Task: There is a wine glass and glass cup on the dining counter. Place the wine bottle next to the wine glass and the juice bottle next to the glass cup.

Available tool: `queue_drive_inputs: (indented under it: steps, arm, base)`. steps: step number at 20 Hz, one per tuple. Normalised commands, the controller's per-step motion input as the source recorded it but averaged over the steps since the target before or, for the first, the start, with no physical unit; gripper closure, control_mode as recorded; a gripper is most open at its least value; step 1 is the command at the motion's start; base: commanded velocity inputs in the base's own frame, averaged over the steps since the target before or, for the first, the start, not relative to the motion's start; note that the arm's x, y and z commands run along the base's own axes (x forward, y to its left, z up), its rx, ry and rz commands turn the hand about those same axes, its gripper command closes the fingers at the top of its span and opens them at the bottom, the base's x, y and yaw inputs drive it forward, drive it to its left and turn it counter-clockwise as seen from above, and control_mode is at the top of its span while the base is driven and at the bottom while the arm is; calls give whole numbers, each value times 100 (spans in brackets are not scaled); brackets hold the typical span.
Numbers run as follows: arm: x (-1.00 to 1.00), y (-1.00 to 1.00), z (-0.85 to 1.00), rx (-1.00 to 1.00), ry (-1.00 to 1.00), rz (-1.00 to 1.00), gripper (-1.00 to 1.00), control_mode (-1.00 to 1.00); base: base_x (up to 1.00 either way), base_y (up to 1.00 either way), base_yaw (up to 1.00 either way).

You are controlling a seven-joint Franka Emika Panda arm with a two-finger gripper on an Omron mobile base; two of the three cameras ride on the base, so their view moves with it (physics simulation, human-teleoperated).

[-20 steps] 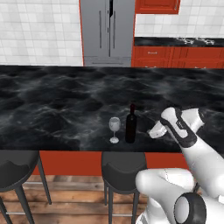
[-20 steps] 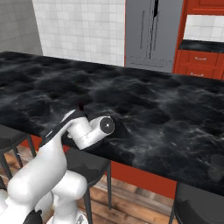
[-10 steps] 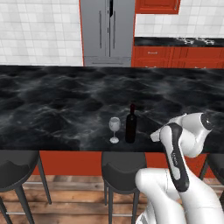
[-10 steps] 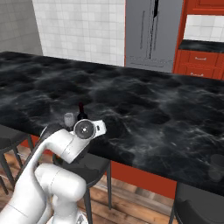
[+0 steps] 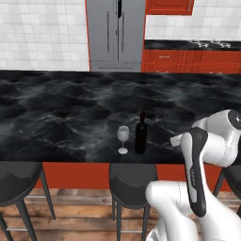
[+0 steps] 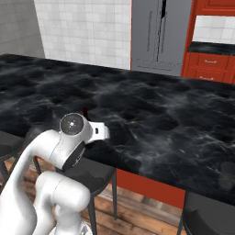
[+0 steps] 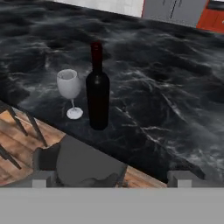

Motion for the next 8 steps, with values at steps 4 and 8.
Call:
queue_drive_inputs:
  steps: [4,8]
  arm:
    - [-65,0,27,-1,0,-18,-100,-100]
    - [-77,0,6,-2,-7,-20,-100,-100]
  base:
    - [0,0,0]
    - [0,0,0]
